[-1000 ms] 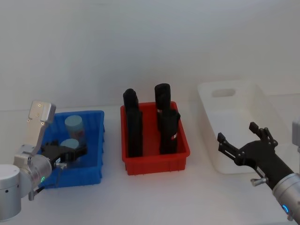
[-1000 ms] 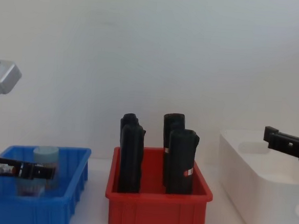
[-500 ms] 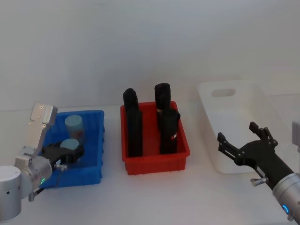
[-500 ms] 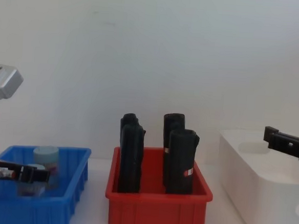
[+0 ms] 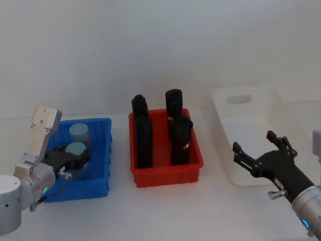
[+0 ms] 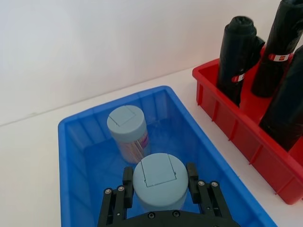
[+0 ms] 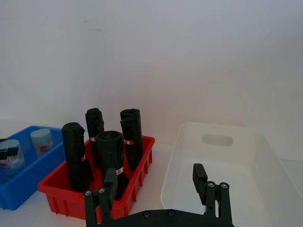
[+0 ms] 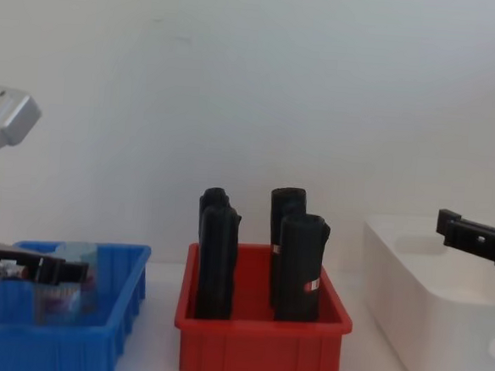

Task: Pick the cotton swabs from the blue box and place them into the white box.

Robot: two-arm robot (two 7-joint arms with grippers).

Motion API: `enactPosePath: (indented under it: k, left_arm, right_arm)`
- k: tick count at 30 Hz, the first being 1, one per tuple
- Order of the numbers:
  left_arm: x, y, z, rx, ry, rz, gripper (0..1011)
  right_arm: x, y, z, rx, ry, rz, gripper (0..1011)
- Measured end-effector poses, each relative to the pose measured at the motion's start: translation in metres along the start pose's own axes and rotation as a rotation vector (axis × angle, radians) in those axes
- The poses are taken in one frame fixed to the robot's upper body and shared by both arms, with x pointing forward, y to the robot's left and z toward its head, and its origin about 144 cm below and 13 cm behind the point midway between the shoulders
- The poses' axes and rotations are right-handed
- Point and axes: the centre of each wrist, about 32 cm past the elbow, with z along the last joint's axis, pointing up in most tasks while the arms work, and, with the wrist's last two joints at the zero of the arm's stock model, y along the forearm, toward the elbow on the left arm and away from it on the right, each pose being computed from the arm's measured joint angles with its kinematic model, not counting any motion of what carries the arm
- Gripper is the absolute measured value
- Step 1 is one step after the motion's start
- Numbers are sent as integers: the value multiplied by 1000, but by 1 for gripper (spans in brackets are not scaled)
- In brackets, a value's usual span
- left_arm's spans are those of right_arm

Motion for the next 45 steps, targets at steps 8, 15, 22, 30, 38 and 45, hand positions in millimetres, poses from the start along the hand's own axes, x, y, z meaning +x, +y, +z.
enactPosePath:
  k: [8, 15, 22, 30, 38, 45]
  left_arm:
    - [-3, 8, 15, -47, -35, -22, 670]
    - [-7, 19, 34, -88, -77, -67, 670]
    - [-12, 28, 50, -115, -110, -124, 670]
    - [-16, 37, 63, -139, -139, -201, 670]
    - [-21, 42, 77, -157, -170, -294, 670]
    - [-25, 44, 89, -168, -200, -384, 670]
  right_arm:
    - [0, 0, 0, 0, 0, 0, 1002]
    - [0, 0, 0, 0, 0, 0, 1002]
    - [0, 0, 0, 0, 0, 0, 1002]
    - [0, 0, 0, 0, 0, 0, 1002]
    - [0, 0, 0, 0, 0, 0, 1002]
    - [0, 0, 0, 0, 0, 0, 1002]
